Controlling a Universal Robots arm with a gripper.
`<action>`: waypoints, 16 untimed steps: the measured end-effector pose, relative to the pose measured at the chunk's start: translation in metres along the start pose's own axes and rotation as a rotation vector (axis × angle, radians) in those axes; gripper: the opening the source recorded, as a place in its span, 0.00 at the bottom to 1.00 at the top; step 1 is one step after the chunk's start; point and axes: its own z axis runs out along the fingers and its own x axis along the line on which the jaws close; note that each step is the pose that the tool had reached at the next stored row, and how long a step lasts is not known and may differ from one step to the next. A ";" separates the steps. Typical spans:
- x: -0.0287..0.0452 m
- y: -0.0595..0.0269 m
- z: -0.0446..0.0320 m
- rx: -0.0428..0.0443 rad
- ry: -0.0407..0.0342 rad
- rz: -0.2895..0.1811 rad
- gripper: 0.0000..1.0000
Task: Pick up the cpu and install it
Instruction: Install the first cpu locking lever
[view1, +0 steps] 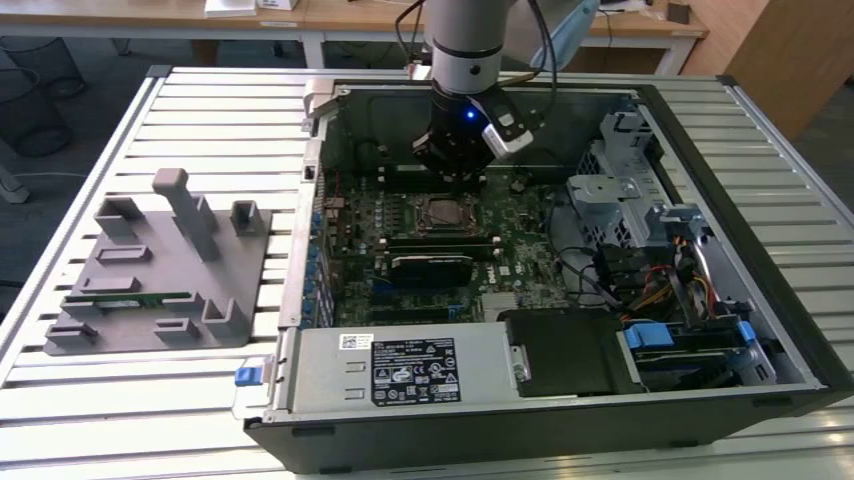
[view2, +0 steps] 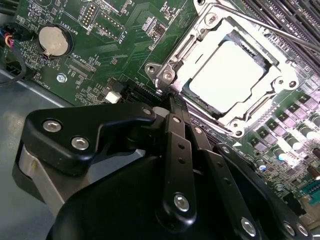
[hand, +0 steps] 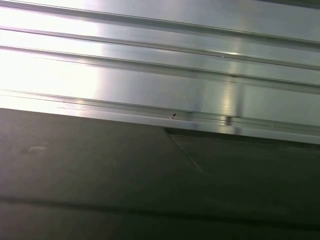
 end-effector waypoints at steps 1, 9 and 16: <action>0.0000 0.0000 0.0000 -0.0001 0.0001 0.000 0.11; -0.0002 0.0000 -0.0033 -0.0003 0.0009 0.000 0.11; -0.0004 0.0000 -0.0025 0.0026 0.0016 0.000 0.11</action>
